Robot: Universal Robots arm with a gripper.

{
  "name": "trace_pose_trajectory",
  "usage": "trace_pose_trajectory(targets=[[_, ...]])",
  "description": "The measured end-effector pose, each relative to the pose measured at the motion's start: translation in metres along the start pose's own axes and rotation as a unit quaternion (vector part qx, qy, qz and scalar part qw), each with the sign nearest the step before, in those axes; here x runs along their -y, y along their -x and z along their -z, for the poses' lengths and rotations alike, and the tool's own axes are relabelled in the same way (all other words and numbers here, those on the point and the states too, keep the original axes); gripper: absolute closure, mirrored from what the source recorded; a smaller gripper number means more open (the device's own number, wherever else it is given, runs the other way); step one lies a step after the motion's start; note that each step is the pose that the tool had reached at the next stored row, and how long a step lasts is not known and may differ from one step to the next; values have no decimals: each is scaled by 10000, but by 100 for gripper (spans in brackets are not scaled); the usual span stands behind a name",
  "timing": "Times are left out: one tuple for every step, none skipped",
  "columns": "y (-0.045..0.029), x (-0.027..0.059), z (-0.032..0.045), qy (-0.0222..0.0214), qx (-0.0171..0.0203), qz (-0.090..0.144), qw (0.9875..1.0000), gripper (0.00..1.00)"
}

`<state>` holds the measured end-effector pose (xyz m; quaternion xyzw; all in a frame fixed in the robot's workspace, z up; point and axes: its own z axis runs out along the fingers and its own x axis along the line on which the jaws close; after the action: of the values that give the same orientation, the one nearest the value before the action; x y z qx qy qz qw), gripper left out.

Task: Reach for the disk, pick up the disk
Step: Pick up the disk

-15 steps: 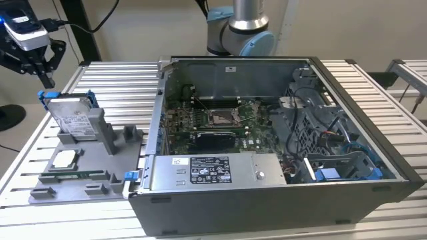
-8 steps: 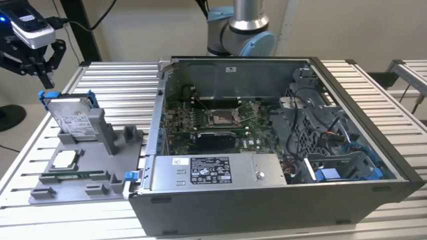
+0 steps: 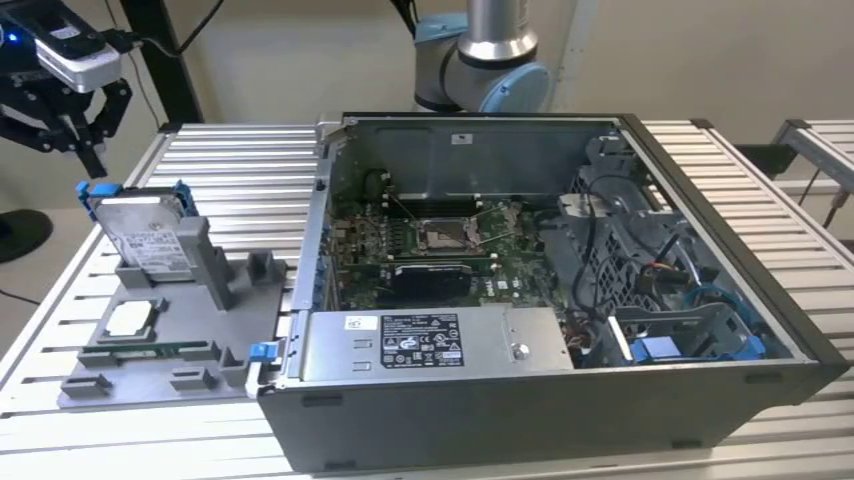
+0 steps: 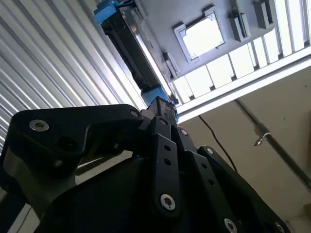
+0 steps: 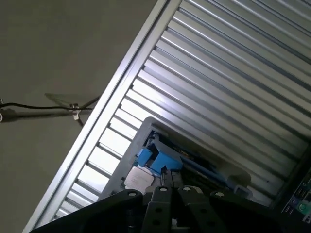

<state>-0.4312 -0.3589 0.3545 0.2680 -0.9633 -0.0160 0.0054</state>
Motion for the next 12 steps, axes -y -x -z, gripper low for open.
trace_pose_trajectory(targets=[[0, 0, 0, 0, -2, 74, 10000, 100], [-1, 0, 0, 0, -5, 145, 9999, 100], [-1, -1, 0, -1, -8, 217, 9998, 100], [-2, -1, 0, -2, -11, 290, 9996, 100], [-2, -1, 0, -2, -13, 359, 9994, 100], [-3, -1, 0, -3, -16, 436, 9990, 100], [-3, -2, -1, -4, -18, 505, 9987, 100], [-3, -2, -1, -5, -21, 578, 9983, 100], [-4, -2, 0, -6, -25, 647, 9979, 100], [-4, -3, 0, -7, -28, 719, 9974, 100], [-5, -3, 0, -7, -31, 788, 9969, 100], [-5, -3, -1, -8, -33, 859, 9963, 100]])
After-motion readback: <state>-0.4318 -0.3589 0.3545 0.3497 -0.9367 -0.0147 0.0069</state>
